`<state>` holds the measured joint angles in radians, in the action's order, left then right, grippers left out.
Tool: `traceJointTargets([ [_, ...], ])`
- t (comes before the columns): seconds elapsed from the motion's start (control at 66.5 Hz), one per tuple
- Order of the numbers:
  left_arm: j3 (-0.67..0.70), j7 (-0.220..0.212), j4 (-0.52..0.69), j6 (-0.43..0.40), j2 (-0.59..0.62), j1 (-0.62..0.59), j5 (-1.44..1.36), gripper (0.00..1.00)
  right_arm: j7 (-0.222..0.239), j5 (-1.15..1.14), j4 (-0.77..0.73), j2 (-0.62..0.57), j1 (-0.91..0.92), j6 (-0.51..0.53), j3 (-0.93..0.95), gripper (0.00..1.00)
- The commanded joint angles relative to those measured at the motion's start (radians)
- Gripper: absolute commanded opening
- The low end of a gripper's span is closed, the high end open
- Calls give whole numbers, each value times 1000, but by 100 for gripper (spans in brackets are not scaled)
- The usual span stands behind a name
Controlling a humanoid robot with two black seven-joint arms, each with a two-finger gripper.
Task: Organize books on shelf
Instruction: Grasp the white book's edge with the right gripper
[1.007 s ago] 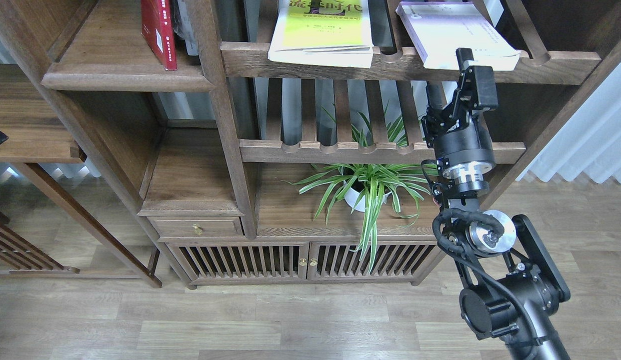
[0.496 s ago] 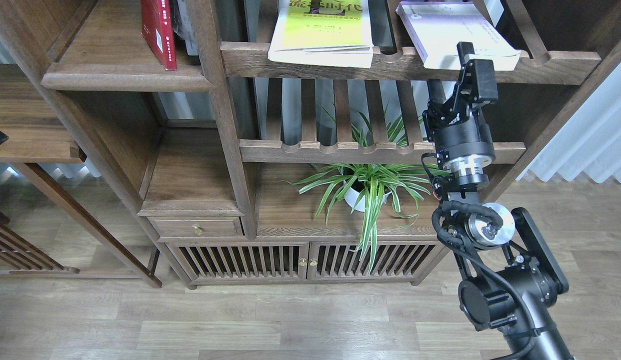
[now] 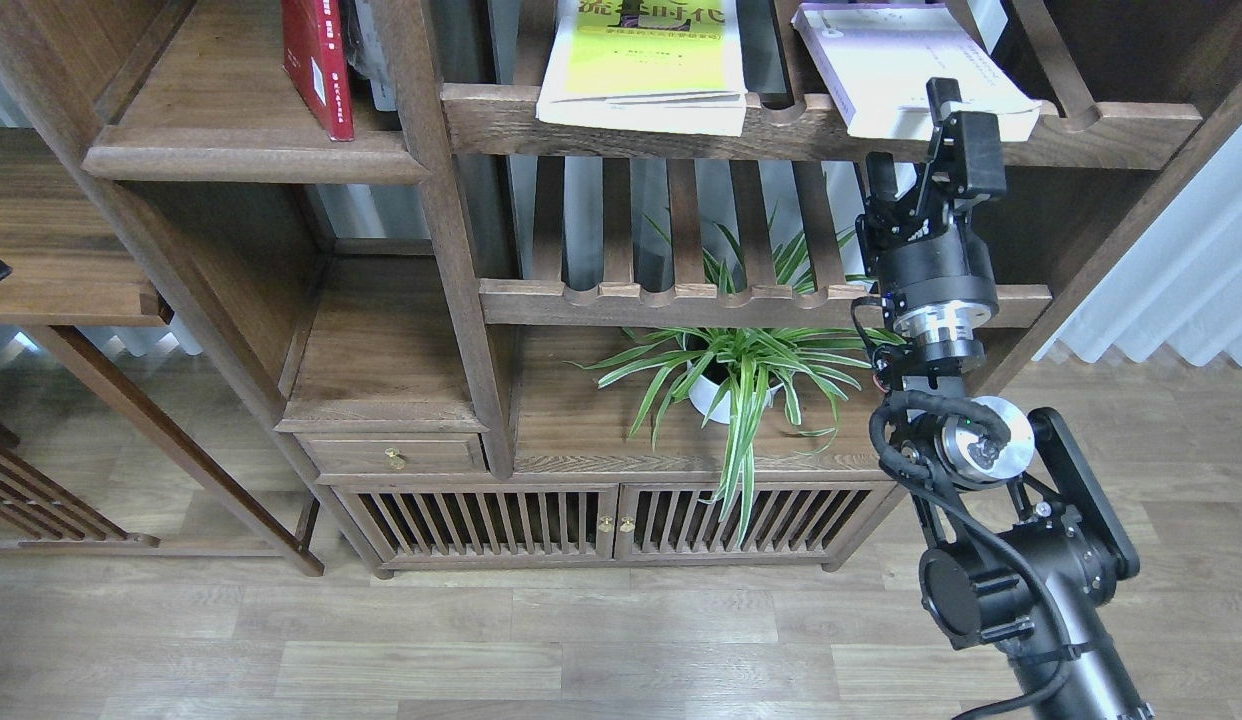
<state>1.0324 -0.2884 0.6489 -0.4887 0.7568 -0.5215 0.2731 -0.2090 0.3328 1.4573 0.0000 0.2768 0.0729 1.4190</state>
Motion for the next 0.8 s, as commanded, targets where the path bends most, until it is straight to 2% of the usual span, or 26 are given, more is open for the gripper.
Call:
traceJointTargets([
  [0.0,0,0,0,0,-1,0,0,100,0,0,0,0,5,-1,0,99],
  [0.782,5,0,-2,0,4,0,-2,100,2,-1,-8,-46,41,-7,0,99],
])
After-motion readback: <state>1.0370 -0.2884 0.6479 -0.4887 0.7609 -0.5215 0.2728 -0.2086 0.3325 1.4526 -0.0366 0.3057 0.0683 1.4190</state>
